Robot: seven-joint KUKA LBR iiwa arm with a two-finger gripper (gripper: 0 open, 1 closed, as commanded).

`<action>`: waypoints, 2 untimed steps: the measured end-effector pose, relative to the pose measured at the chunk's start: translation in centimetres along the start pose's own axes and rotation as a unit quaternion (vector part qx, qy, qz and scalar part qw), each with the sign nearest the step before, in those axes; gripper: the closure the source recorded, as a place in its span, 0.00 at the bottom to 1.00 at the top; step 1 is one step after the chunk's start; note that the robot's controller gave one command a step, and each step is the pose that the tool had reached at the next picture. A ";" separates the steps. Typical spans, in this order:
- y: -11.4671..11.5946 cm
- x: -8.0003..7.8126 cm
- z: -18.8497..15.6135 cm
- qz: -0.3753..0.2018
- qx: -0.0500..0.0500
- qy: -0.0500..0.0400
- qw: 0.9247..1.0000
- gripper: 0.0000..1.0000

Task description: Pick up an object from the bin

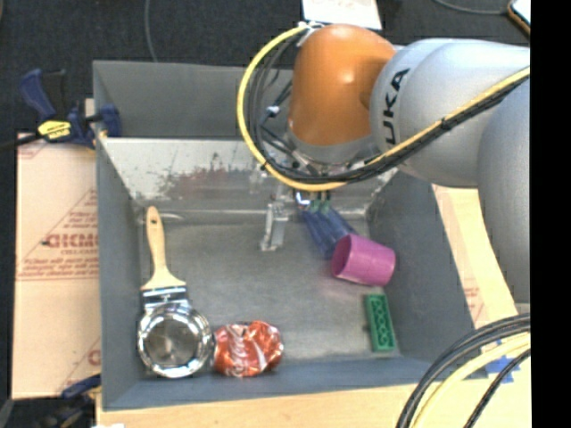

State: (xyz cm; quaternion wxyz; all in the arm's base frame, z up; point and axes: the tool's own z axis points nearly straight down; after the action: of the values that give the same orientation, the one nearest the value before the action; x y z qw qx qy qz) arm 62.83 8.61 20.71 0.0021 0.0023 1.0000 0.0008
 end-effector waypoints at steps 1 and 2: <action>0.0 0.0 0.0 0.000 0.000 0.000 1.000 0.00; -3.2 1.6 4.2 0.028 0.000 0.001 1.000 0.00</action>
Offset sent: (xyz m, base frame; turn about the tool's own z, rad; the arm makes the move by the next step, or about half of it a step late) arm -0.0155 -0.0291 -0.0408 0.0505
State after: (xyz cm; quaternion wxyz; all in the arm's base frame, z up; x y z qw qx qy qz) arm 61.25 5.47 16.46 0.0014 0.0308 0.9995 0.0005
